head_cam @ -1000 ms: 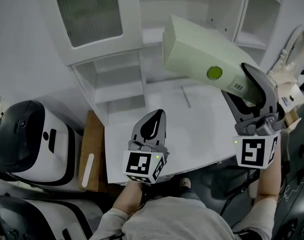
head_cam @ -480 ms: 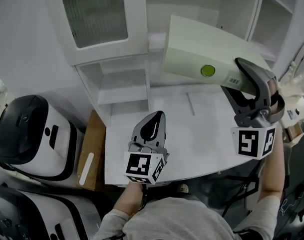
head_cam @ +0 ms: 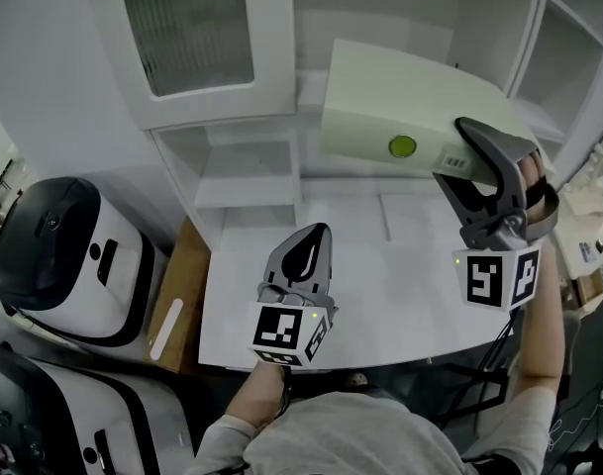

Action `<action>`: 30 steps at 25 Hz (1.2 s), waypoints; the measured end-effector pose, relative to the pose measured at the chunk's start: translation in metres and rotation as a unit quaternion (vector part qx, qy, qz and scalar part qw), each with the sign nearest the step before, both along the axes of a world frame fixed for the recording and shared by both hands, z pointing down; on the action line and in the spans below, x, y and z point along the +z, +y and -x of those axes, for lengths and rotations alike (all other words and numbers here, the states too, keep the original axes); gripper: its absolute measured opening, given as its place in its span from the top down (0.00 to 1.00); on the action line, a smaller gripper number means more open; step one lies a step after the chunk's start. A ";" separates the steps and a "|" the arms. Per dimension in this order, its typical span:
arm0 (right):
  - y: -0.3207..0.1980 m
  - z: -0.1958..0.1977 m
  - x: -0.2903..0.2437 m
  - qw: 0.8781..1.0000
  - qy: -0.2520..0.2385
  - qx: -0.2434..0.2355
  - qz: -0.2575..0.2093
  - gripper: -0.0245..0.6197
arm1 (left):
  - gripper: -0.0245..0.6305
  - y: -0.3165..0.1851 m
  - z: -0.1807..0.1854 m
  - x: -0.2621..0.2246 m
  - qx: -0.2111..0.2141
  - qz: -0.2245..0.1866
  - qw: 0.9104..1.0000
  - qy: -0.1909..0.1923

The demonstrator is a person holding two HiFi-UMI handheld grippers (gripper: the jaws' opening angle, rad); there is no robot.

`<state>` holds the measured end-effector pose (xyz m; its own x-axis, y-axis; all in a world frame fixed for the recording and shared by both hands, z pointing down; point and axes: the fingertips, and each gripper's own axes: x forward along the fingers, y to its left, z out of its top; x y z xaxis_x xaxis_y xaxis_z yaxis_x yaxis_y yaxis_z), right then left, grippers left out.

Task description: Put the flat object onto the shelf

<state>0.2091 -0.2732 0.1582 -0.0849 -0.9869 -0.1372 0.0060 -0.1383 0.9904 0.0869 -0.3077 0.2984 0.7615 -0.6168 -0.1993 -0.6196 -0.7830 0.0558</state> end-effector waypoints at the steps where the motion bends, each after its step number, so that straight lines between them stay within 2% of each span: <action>1: -0.004 -0.003 0.002 1.000 0.001 -0.003 0.003 0.51 | 0.94 -0.002 -0.002 0.001 -0.004 0.000 1.000 -0.001; 19: -0.063 -0.046 0.025 0.997 0.014 -0.069 0.025 0.51 | 0.94 -0.021 -0.023 0.005 -0.091 0.012 0.996 -0.011; 30: -0.103 -0.061 0.028 0.996 0.013 -0.081 0.029 0.51 | 0.94 -0.024 -0.019 0.015 -0.145 0.023 0.989 -0.021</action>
<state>0.2700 -0.3762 0.1862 -0.2467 -0.9660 -0.0769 0.0144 -0.0830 0.9964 0.1056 -0.3315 0.3137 0.5577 -0.8186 -0.1370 -0.8206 -0.5687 0.0573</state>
